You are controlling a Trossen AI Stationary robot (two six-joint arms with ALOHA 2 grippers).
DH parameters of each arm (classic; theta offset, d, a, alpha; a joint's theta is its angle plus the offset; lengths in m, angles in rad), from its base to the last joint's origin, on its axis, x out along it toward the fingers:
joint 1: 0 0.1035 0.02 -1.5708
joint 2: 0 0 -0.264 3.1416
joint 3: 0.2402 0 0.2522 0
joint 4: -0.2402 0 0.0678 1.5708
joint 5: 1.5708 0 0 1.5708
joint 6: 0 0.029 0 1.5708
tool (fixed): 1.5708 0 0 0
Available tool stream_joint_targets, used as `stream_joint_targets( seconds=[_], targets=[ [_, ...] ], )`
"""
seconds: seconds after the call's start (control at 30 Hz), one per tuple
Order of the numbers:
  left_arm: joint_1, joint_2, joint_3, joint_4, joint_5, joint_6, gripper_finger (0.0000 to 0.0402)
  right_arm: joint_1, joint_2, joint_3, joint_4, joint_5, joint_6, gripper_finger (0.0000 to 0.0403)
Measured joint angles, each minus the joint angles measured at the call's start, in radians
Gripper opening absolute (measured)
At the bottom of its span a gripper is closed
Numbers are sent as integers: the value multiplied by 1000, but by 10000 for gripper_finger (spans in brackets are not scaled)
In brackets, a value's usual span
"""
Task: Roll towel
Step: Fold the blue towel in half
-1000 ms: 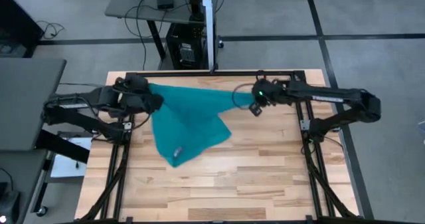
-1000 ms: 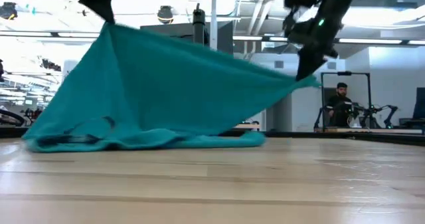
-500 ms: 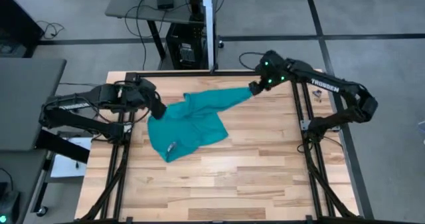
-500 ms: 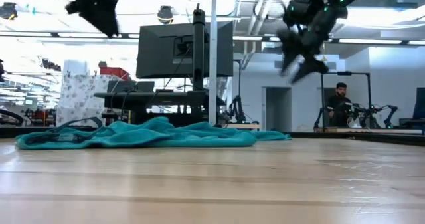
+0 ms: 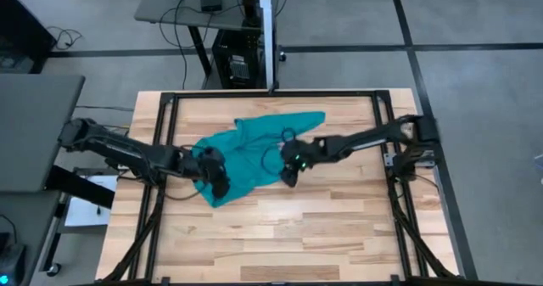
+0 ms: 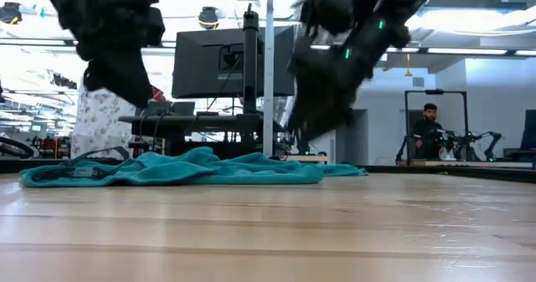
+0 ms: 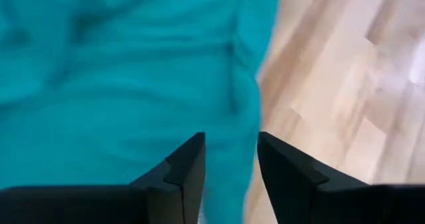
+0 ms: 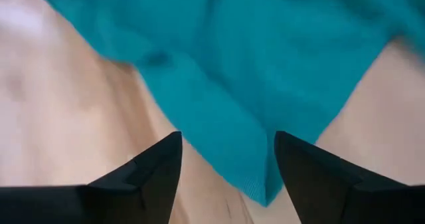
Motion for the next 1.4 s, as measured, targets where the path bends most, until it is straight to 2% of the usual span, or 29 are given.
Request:
stream_joint_targets(
  seconds=[0.1, 0.3, 0.43, 0.7, 0.8, 0.93, 1.13, 1.27, 1.4],
  targets=[
    [-26, 77, 0, -6, -4, -4, 114, 1, 50, 0, 10, 23, 105, 220],
    [-50, 209, -1, 45, -4, -33, 114, -29, 15, 12, 70, 26, 252, 213],
    [-55, 241, 0, 77, -21, -44, 114, -25, -8, 40, 83, 69, 298, 209],
    [-56, 312, 0, 48, -39, -2, 114, 5, 157, 105, 85, 99, 315, 195],
    [-90, 320, 0, 92, -11, -23, 114, 35, 157, 108, 41, 92, 335, 187],
    [-177, 319, 1, 184, 6, -57, 114, 108, 131, 107, -75, 101, 319, 180],
    [-320, 341, 1, 300, 8, -217, 114, 266, 98, 106, -239, 96, 315, 178],
    [-399, 423, 7, 373, 14, -341, 113, 399, 95, 107, -318, 99, 384, 178],
    [-454, 524, 81, 459, 25, -400, 113, 543, 96, 106, -317, 99, 495, 178]
  ],
)
